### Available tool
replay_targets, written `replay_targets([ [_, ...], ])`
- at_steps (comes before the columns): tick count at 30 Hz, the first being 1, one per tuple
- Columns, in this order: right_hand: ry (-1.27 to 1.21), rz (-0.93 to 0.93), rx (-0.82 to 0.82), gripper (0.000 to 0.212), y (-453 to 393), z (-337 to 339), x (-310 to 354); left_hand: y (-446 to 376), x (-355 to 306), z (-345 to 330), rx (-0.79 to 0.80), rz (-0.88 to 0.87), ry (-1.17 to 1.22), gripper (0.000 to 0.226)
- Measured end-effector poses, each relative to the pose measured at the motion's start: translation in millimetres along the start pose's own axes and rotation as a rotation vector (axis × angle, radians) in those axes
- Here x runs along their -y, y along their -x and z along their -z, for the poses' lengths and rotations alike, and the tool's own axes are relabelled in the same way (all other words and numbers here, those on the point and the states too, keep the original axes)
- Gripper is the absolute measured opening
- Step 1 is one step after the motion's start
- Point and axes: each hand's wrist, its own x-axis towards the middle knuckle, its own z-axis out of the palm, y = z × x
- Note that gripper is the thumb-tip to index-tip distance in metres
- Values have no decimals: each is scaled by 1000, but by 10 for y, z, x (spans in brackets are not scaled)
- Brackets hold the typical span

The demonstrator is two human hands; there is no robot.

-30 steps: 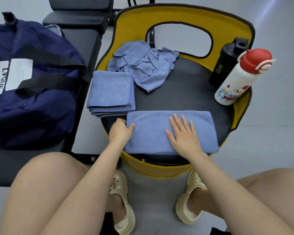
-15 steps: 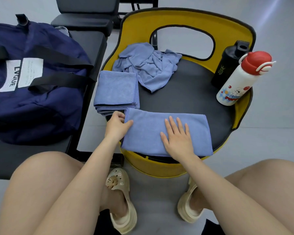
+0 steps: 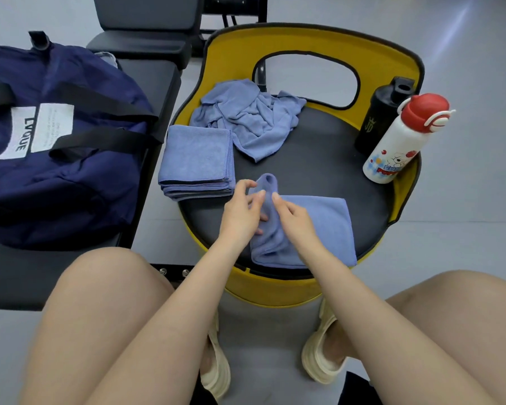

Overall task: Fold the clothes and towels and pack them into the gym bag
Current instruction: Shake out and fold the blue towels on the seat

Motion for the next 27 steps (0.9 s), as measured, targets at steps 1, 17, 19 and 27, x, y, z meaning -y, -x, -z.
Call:
replay_targets([
  [1,20,-8,5,43,1,13,-8,15,-13,-36,27,14,32,14],
  [17,74,-22,-204,24,16,577,-202,45,214,-414,278,-308,-674,57],
  [19,103,-18,-233,24,46,671,-217,61,218,-482,306,-337,-742,59],
  [27,188,-40,-321,26,88,900,-361,167,273,-666,478,-514,-1053,91],
])
